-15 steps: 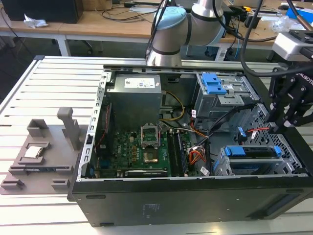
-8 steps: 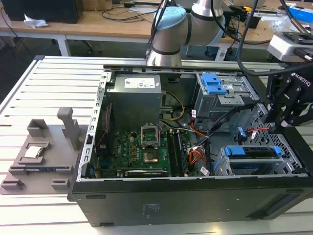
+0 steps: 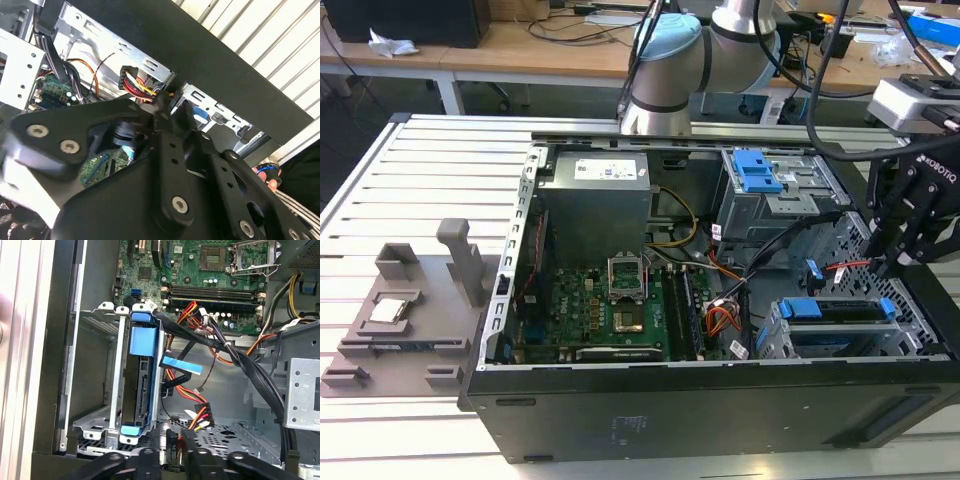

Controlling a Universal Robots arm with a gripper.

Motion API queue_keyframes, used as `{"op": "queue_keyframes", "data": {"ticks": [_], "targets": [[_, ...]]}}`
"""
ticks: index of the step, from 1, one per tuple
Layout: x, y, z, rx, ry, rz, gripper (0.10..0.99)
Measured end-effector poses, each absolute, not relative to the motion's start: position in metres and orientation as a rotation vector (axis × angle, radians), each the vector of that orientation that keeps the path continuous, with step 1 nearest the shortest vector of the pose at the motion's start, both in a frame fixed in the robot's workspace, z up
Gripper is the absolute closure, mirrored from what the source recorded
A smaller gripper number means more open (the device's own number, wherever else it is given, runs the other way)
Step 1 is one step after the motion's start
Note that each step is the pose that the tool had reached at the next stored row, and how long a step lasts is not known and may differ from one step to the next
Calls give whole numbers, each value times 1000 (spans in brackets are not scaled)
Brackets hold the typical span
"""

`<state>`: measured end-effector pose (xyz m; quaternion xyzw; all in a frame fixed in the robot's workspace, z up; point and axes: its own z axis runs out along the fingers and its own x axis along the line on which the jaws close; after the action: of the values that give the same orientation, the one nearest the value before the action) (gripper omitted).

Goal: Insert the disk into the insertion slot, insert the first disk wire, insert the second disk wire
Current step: 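Insert the first disk wire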

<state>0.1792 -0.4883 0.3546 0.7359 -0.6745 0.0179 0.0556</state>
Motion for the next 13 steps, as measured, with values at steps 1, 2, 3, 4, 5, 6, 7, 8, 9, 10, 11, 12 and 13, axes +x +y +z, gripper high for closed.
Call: {"op": "queue_keyframes", "data": {"ticks": [1, 2, 3, 4, 5, 6, 7, 8, 9, 10, 11, 12, 13], "targets": [[179, -488, 355, 2233, -2047, 56, 918], [179, -488, 355, 2233, -2046, 56, 918], [179, -488, 355, 2232, -2046, 56, 918], [179, -488, 355, 2232, -2046, 57, 918], [179, -488, 355, 2232, -2046, 57, 918], [179, -488, 355, 2232, -2046, 58, 918], [179, -488, 355, 2231, -2045, 58, 918], [179, -488, 355, 2231, -2045, 59, 918], [179, -488, 355, 2231, -2045, 59, 918], [179, -488, 355, 2231, -2045, 59, 918], [179, -488, 355, 2230, -2044, 60, 918], [179, -488, 356, 2230, -2044, 61, 918], [179, -488, 359, 2230, -2044, 61, 918]]}}
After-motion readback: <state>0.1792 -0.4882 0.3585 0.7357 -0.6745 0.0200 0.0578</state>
